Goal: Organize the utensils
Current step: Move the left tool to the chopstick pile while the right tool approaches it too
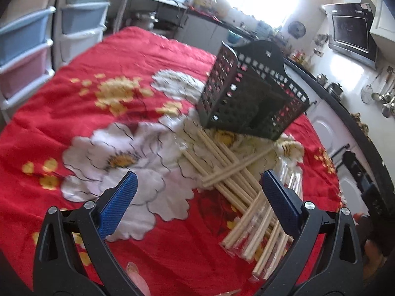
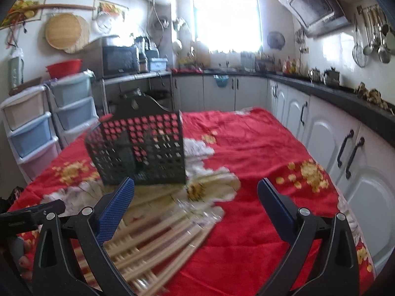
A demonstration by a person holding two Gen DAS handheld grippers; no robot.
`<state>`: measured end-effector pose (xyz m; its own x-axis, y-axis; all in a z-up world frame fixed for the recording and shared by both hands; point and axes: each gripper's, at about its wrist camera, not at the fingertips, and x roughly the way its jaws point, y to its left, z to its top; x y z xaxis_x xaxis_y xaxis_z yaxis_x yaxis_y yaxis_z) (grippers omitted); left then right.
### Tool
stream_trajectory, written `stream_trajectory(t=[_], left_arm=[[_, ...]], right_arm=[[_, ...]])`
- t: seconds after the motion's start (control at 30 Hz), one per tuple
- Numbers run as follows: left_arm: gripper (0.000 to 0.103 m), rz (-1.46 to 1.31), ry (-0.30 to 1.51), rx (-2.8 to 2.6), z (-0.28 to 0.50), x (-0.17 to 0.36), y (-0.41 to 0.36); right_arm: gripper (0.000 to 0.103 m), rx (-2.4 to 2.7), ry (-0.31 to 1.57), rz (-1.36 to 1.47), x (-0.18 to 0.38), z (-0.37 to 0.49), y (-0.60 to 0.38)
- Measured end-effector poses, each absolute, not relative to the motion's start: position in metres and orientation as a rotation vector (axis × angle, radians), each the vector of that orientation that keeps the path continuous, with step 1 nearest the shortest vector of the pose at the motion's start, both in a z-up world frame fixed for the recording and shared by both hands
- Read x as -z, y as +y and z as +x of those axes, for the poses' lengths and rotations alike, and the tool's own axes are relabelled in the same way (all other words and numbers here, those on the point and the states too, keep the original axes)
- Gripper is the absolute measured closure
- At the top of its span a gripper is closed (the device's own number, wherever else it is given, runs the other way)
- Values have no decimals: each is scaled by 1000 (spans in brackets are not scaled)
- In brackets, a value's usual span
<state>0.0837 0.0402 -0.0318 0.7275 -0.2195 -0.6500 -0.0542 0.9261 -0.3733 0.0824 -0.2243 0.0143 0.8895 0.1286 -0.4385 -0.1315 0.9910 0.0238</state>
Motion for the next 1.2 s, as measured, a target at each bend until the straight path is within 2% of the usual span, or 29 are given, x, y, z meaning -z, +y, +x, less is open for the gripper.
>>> stream_trajectory(t=[0.23, 0.33, 0.37, 0.43, 0.53, 0.7, 0.77, 0.93, 1.2], left_arm=[[11, -454, 815, 161, 94, 46, 42], [20, -486, 835, 187, 97, 51, 42], [26, -491, 840, 192, 98, 52, 42], [32, -497, 855, 207, 101, 54, 40], [39, -520, 867, 223, 104, 57, 40], [48, -571, 890, 236, 110, 61, 42], [54, -591, 896, 233, 112, 63, 45], [67, -621, 905, 216, 117, 68, 51], [70, -624, 908, 209, 122, 68, 53]], right_arm=[[6, -139, 616, -13, 14, 101, -236], [7, -157, 692, -4, 27, 108, -237], [14, -162, 715, 5, 31, 110, -238], [28, -170, 755, 25, 36, 116, -240], [42, -168, 818, 67, 44, 128, -245], [58, -164, 897, 152, 51, 147, -259], [69, -163, 932, 165, 55, 155, -264], [72, -166, 962, 156, 58, 165, -265], [71, -178, 977, 99, 61, 173, -248]])
